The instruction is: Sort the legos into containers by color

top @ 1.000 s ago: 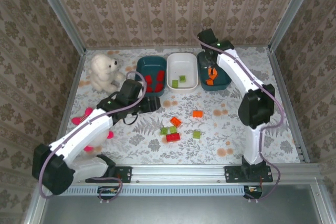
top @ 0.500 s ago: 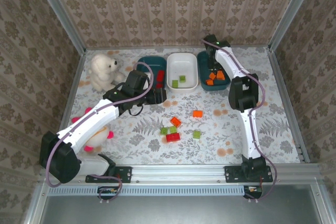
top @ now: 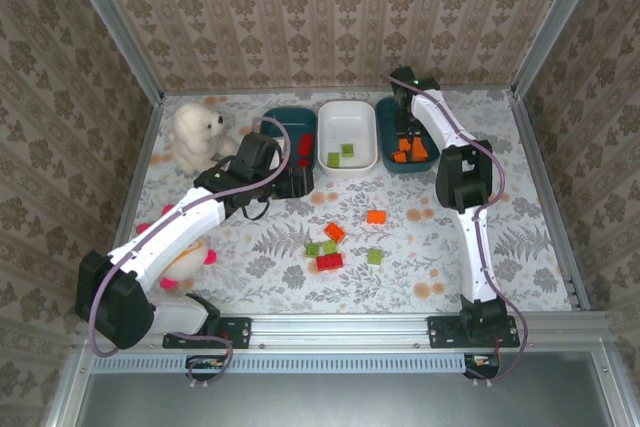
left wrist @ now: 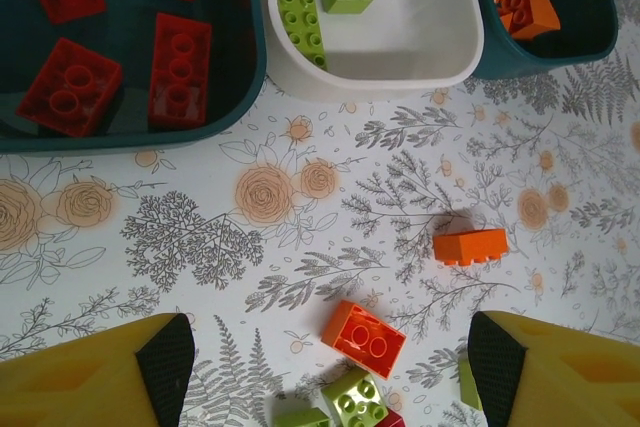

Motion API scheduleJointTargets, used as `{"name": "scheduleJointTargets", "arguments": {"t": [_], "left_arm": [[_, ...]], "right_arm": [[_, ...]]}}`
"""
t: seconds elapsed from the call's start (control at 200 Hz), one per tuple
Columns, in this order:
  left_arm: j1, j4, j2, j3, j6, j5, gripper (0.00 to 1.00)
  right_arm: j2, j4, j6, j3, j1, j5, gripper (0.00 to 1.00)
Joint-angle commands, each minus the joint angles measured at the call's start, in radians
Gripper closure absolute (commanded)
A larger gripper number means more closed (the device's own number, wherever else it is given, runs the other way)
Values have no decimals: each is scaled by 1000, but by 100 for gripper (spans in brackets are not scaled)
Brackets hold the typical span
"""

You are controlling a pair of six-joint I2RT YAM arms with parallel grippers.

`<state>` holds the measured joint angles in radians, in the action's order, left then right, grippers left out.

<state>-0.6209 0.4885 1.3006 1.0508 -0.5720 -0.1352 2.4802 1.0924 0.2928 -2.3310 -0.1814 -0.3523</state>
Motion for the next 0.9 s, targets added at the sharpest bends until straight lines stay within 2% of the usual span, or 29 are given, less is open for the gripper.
{"name": "scheduleJointTargets", "arguments": {"t": [0.0,0.205,0.305,0.39,0.575,0.785,0.895], "left_arm": [[6,36,4,25,42,-9,24],[7,103,-16,22,104,-4,24],[6,132,-31,17,136,-12,24],[-2,154,-39,5,159,-15,25],[-53,186,-47,-51,174,-21,26],[-164,174,-22,-111,149,-5,29],[-245,151,26,-74,176,0,30]], "right_arm": [[-93,29,3,-51,-8,15,45],[-263,3,-1,-49,-39,17,46],[-394,-50,-5,37,-73,42,46],[-547,-124,11,184,-106,96,46],[-895,-287,80,622,-198,243,44],[-1214,-345,187,1043,-331,401,42],[-1347,-349,280,1223,-373,421,41]]}}
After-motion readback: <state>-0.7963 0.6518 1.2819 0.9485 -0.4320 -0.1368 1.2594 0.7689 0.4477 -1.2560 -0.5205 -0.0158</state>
